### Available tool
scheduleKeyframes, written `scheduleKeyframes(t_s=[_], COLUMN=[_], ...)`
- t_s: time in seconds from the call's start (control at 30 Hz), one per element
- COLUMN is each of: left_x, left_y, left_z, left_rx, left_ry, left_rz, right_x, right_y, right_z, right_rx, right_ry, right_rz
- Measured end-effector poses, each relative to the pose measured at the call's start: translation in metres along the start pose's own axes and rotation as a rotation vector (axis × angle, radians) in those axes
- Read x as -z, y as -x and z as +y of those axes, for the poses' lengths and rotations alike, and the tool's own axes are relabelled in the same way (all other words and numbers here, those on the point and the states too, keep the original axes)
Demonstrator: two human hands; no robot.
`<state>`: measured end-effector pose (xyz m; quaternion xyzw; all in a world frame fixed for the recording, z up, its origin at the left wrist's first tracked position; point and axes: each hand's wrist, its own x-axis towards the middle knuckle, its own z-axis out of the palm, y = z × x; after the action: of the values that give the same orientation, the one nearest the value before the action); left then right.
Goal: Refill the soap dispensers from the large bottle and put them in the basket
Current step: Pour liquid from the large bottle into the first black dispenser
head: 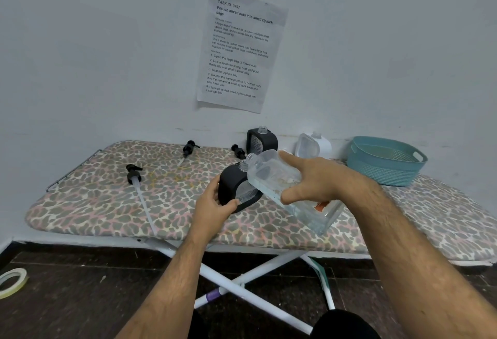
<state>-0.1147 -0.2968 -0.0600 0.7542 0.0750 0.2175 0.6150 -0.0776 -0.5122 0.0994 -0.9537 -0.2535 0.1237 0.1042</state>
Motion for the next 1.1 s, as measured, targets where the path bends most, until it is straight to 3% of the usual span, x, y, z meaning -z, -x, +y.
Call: scheduleKeyframes(t_s=[1.1], left_x=[0.0], left_y=[-0.0003], left_z=[-0.0017], left_rx=[0.004], left_ry=[0.018], left_rz=[-0.002], right_x=[0.0023], right_y=[0.0021], right_z=[-0.0046], right_rx=[-0.008], right_ry=[0.011], right_rz=[-0.008])
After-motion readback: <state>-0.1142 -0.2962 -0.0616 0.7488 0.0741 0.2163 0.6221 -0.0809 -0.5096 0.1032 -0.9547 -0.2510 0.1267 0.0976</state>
